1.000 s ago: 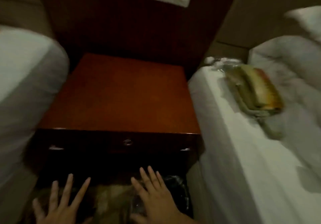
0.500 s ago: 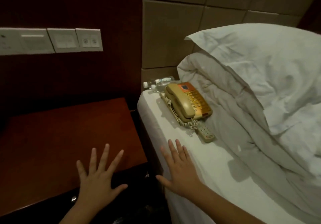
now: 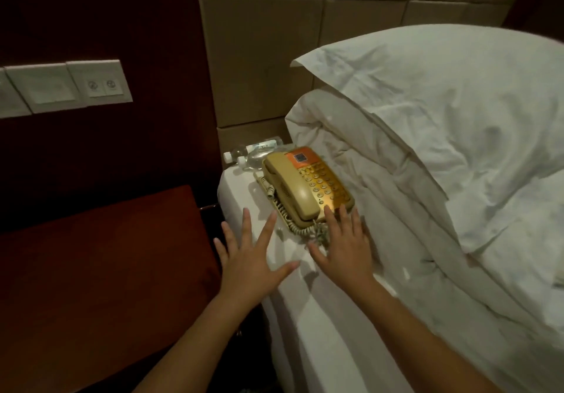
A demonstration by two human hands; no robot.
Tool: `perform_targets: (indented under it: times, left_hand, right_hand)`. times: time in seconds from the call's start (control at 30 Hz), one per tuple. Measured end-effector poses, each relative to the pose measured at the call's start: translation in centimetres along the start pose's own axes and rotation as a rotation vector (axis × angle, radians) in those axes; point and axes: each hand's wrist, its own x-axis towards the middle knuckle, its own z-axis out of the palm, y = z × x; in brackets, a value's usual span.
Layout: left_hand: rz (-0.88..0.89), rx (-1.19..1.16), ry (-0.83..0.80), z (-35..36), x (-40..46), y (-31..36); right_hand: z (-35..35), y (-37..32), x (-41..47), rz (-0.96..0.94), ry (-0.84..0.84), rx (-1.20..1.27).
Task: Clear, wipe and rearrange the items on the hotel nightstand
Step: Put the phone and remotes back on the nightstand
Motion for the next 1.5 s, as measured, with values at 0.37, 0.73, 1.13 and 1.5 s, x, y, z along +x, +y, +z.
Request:
perform_targets:
  times: [0.37, 0.73, 1.13, 1.5]
  left_hand:
    - [-0.073, -0.417, 0.023, 1.7, 10.9, 6.3]
    - [-0.163, -0.772, 0.226, 2.4, 10.7, 5.8]
    - [-0.141, -0.806, 0.307, -2.1, 3.2, -5.4]
    - [-0.3, -0.489, 0.374, -11.4, -9.6, -28.2]
  right_hand:
    - [0.3, 4.2, 11.8, -0.3, -0.176, 0.186]
    - [-0.4, 1.9, 10.8, -0.333, -0.233, 0.183]
    - [-0.8, -10.8, 3.9, -0.408, -0.298, 0.004]
    - [7.5, -34.3, -6.6, -0.578, -0.488, 0.225]
